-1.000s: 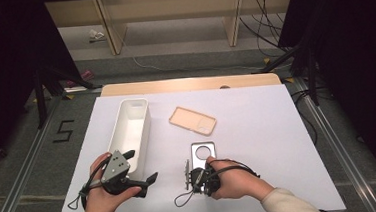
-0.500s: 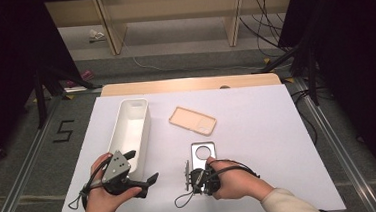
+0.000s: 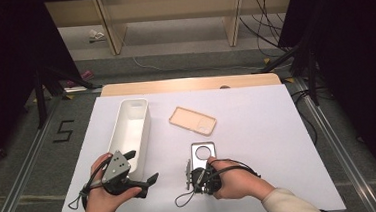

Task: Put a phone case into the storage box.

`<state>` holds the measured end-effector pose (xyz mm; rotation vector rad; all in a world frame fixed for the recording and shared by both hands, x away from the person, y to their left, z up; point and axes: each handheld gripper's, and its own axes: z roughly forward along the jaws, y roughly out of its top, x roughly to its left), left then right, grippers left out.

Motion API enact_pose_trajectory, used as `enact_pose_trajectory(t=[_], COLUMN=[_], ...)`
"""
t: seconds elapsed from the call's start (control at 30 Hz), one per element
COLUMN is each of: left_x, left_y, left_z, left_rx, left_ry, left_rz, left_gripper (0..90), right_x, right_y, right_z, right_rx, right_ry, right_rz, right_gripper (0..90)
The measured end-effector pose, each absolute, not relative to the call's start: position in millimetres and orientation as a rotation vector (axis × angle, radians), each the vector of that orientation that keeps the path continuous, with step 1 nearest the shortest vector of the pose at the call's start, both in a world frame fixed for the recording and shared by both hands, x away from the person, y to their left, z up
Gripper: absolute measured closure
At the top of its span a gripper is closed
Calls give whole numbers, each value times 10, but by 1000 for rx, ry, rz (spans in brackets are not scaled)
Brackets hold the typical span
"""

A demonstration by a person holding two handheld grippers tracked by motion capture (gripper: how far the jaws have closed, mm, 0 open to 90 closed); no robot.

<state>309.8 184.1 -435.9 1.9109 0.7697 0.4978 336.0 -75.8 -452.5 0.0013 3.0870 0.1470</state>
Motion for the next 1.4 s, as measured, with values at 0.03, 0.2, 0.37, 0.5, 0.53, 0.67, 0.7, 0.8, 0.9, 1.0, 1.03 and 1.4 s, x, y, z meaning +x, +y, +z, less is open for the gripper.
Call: enact_pose_trajectory(t=[0.03, 0.2, 0.37, 0.5, 0.53, 0.67, 0.7, 0.8, 0.9, 1.0, 1.03, 1.4], left_x=[3097, 3096, 3095, 3095, 3097, 3097, 3097, 3097, 3100, 3108, 3108, 3308], left_y=[1841, 1852, 1857, 1857, 1858, 1860, 1860, 1859, 1856, 1837, 1837, 1590], left_z=[-4359, -4345, -4344, -4346, -4347, -4348, -4348, -4348, -4351, -4345, -4345, -4124], left_rx=[1912, 1900, 1894, 1896, 1898, 1897, 1897, 1894, 1893, 1884, 1884, 1854], left_ry=[769, 769, 771, 770, 769, 770, 770, 772, 773, 783, 783, 839], left_rz=[498, 511, 512, 512, 513, 513, 514, 512, 509, 501, 501, 415], left_gripper=[0, 0, 0, 1, 1, 2, 2, 4, 11, 19, 21, 127], right_x=[3354, 3337, 3315, 3303, 3303, 3291, 3289, 3278, 3260, 3258, 3258, 3273], right_y=[-763, -793, -843, -879, -879, -917, -924, -940, -972, -995, -995, -1024], right_z=[-4489, -4416, -4361, -4316, -4316, -4265, -4263, -4242, -4211, -4190, -4190, -4126], right_rx=[16, 26, 42, 51, 51, 64, 62, 73, 79, 74, 74, 130], right_ry=[3088, 3074, 3053, 3043, 3043, 3034, 3030, 3031, 3009, 2980, 2980, 2917], right_rz=[143, 199, 267, 314, 314, 361, 387, 405, 462, 501, 501, 619], right_gripper=[890, 889, 889, 889, 889, 889, 889, 889, 889, 889, 889, 889])
